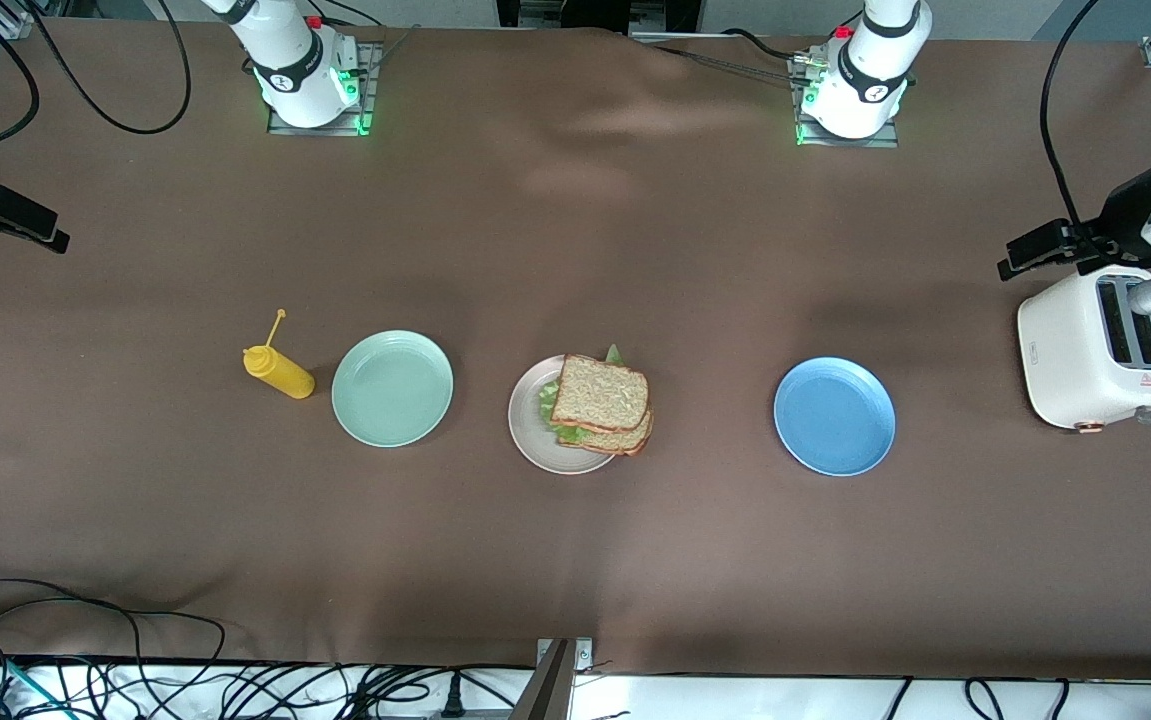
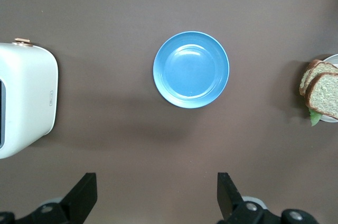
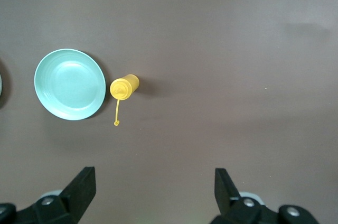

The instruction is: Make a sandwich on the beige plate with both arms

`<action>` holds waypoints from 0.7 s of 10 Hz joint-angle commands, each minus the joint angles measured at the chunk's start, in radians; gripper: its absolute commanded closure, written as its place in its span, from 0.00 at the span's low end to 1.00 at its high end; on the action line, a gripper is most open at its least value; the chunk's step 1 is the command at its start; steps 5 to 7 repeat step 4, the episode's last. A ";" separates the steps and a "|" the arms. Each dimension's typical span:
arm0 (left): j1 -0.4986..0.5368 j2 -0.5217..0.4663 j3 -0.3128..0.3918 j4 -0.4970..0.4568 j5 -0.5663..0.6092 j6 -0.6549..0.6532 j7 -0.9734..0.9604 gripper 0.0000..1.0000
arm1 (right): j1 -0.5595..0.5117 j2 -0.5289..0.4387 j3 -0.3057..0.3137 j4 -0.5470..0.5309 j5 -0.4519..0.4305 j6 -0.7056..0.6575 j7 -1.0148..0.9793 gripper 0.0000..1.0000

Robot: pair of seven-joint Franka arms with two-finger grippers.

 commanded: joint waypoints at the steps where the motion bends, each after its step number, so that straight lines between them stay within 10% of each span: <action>1: -0.014 -0.029 0.012 -0.034 0.022 0.004 -0.001 0.00 | 0.001 -0.007 -0.001 -0.001 0.015 -0.006 0.006 0.00; 7: -0.004 -0.029 0.015 -0.048 0.022 0.005 -0.004 0.00 | 0.001 -0.007 0.000 -0.001 0.014 -0.006 0.006 0.00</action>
